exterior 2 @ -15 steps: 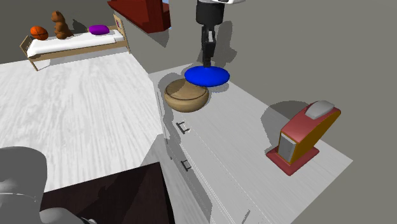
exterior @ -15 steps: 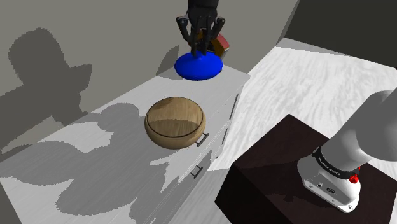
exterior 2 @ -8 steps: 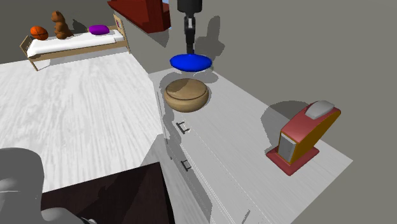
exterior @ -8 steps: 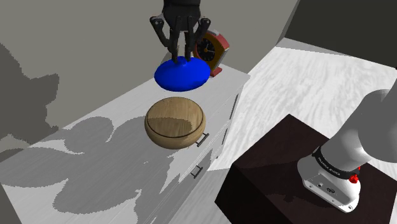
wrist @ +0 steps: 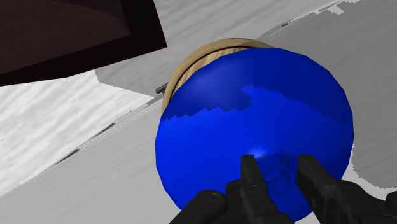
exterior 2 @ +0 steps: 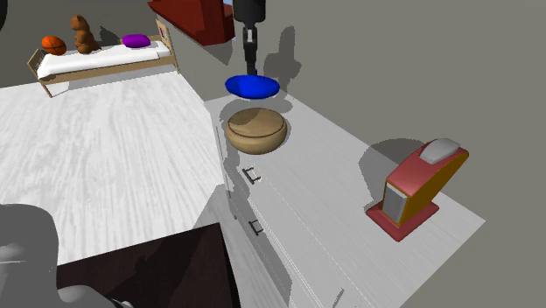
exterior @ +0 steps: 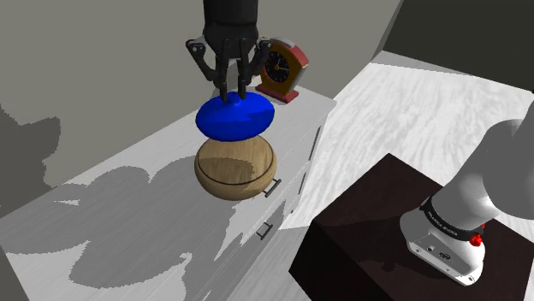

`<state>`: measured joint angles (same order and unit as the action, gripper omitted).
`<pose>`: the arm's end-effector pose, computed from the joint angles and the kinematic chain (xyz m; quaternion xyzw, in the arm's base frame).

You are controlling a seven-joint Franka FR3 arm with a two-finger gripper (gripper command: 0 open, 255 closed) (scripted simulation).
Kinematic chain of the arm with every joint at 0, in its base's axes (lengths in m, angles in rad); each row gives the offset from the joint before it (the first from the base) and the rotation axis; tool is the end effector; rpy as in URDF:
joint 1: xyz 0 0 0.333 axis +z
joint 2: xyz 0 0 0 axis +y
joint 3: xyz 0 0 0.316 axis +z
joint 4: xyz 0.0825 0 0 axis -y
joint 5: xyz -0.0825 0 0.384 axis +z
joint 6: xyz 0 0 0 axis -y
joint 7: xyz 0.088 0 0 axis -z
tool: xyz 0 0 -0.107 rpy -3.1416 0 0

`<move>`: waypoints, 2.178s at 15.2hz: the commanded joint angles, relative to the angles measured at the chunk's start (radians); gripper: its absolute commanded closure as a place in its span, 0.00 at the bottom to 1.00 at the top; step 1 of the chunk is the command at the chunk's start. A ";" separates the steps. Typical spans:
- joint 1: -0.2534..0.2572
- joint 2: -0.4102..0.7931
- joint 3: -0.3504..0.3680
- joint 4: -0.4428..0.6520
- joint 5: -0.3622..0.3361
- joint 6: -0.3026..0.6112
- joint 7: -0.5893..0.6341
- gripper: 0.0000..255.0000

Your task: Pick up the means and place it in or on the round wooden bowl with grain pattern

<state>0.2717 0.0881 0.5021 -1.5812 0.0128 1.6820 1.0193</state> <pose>0.4270 0.4027 0.5852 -0.9918 0.1241 0.0142 0.0264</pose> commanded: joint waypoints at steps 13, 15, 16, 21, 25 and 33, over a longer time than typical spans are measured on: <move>-0.004 -0.007 -0.002 -0.197 0.004 0.191 -0.009 1.00; -0.004 -0.004 -0.003 -0.220 0.003 0.218 -0.009 1.00; -0.003 -0.002 -0.003 -0.232 0.002 0.230 -0.009 1.00; -0.003 -0.002 -0.003 -0.232 0.002 0.230 -0.009 1.00; -0.003 0.000 -0.002 -0.229 0.001 0.229 -0.008 0.00; -0.006 -0.014 -0.004 -0.144 0.007 0.132 -0.013 0.00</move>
<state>0.2650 0.0743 0.4980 -1.7566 0.0206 1.8469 1.0052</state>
